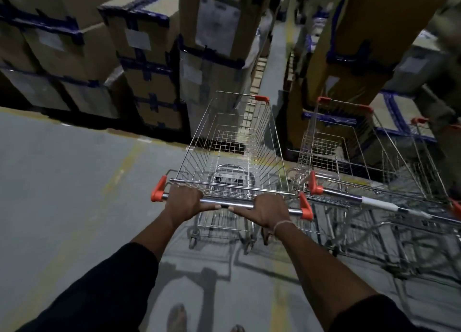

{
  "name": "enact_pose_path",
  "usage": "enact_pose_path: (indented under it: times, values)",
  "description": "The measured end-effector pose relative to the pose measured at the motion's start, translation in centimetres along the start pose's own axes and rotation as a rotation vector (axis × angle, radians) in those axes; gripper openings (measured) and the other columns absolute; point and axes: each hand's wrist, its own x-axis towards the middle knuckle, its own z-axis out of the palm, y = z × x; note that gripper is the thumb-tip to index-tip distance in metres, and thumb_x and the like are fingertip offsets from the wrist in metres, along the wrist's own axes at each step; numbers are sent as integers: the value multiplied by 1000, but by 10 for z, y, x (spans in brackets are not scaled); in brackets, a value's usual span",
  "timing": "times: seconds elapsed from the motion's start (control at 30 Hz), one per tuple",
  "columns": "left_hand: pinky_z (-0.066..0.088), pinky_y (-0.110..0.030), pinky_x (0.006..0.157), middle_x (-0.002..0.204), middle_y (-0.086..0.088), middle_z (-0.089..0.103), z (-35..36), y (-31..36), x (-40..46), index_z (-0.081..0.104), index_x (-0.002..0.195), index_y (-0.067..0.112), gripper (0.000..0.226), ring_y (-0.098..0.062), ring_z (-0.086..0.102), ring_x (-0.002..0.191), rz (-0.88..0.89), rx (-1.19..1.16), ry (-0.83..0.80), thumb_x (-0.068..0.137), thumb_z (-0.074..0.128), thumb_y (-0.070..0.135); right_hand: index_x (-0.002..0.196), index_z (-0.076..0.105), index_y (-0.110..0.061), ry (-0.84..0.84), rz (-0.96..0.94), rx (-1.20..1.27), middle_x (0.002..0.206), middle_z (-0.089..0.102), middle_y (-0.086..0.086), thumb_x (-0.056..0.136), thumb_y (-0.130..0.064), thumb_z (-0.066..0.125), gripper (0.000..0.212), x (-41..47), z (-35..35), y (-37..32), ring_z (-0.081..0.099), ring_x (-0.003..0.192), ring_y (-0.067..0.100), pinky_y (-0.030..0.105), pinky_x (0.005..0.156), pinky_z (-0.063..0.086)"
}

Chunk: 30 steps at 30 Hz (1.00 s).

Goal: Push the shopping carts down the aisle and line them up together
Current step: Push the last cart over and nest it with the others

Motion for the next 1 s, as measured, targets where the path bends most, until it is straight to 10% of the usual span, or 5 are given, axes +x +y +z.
enact_pose_path:
  times: [0.37,1.0]
  values:
    - [45,-27,58,60,2,61,-7,-29,105,60,64,19,97,-16,60,57,115,-35,-58,69,18,106,64,54,-24,2,177,40,64,58,-2,47,-116,-8,112,75,-12,19,53,58,17,34,81,55]
    - [56,-29,65,58,1,58,-11,-32,168,56,60,21,107,-18,60,55,179,-28,-55,56,-9,106,57,49,-24,3,262,18,56,46,-6,70,-109,23,90,118,-22,41,47,52,16,31,64,40]
